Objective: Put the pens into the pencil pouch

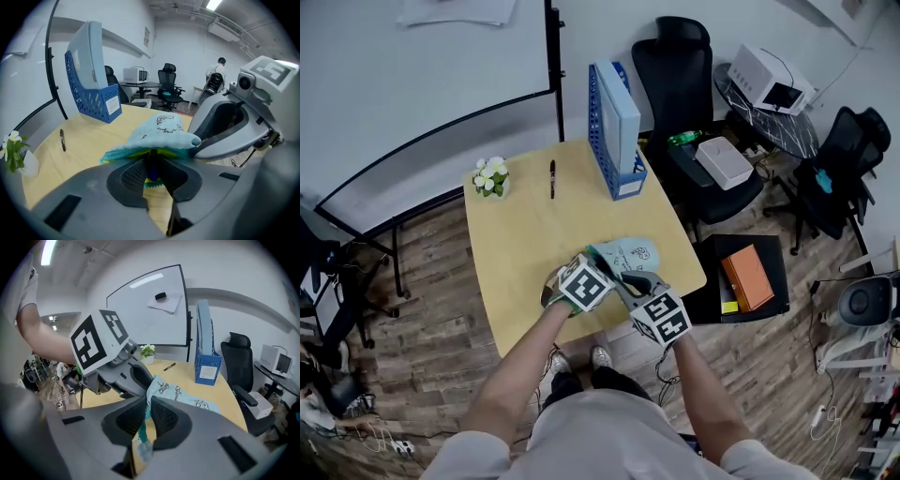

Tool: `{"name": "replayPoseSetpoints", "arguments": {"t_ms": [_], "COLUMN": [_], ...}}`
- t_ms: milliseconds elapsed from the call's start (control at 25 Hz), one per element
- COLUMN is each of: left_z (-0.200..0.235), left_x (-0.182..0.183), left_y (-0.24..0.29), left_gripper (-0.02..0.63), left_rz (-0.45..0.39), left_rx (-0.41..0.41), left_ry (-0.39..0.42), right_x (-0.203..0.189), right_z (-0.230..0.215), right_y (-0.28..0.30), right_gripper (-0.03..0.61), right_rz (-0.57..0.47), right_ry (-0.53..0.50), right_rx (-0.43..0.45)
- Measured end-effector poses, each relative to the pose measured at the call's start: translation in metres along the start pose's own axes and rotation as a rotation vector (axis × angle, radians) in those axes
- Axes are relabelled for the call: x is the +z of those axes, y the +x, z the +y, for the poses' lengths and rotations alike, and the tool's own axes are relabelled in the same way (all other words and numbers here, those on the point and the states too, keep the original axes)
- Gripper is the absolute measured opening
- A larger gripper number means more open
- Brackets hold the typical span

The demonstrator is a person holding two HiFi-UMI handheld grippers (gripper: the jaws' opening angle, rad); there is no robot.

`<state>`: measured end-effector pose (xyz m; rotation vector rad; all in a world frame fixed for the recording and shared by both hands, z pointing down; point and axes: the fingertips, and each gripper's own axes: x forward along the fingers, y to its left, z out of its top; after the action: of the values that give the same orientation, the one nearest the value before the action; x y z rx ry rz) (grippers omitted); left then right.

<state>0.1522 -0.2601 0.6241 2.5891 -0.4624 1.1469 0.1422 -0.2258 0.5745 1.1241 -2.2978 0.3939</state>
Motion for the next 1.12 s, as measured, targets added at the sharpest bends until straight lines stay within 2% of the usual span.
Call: {"name": "replayPoseSetpoints", "arguments": {"t_ms": [40, 160, 200, 320, 400, 520, 640, 800, 1120], "left_z": [0.0, 0.004, 0.007, 0.024, 0.046, 0.089, 0.126, 0.173, 0.26], "left_x": [0.0, 0.006, 0.01, 0.023, 0.028, 0.031, 0.03, 0.031, 0.013], "left_y": [-0.003, -0.024, -0.034, -0.071, -0.094, -0.115, -0.116, -0.092, -0.027], "left_gripper": [0.066, 0.195, 0.214, 0.216, 0.216, 0.216, 0.216, 0.216, 0.215], "left_rz": [-0.011, -0.102, -0.158, -0.361, -0.462, -0.547, -0.555, -0.499, -0.325], "left_rx": [-0.003, -0.012, -0.017, -0.017, 0.042, 0.183, 0.296, 0.398, 0.469], "left_ry": [0.0, -0.04, -0.069, -0.18, -0.223, -0.279, -0.321, -0.344, -0.405], "right_x": [0.001, 0.005, 0.007, 0.012, 0.016, 0.023, 0.029, 0.036, 0.054], "right_z": [-0.003, -0.013, -0.017, -0.027, -0.033, -0.04, -0.044, -0.053, -0.077], "right_y": [0.0, 0.0, 0.0, 0.0, 0.0, -0.001, 0.001, -0.001, 0.013], "right_gripper": [0.034, 0.034, 0.034, 0.034, 0.034, 0.034, 0.035, 0.035, 0.035], "right_rz": [-0.004, -0.018, -0.022, -0.031, -0.039, -0.051, -0.051, -0.06, -0.077], "right_ry": [0.006, 0.023, 0.029, 0.048, 0.06, 0.069, 0.066, 0.072, 0.103], "right_rx": [-0.011, -0.05, -0.065, -0.102, -0.124, -0.15, -0.16, -0.173, -0.168]}}
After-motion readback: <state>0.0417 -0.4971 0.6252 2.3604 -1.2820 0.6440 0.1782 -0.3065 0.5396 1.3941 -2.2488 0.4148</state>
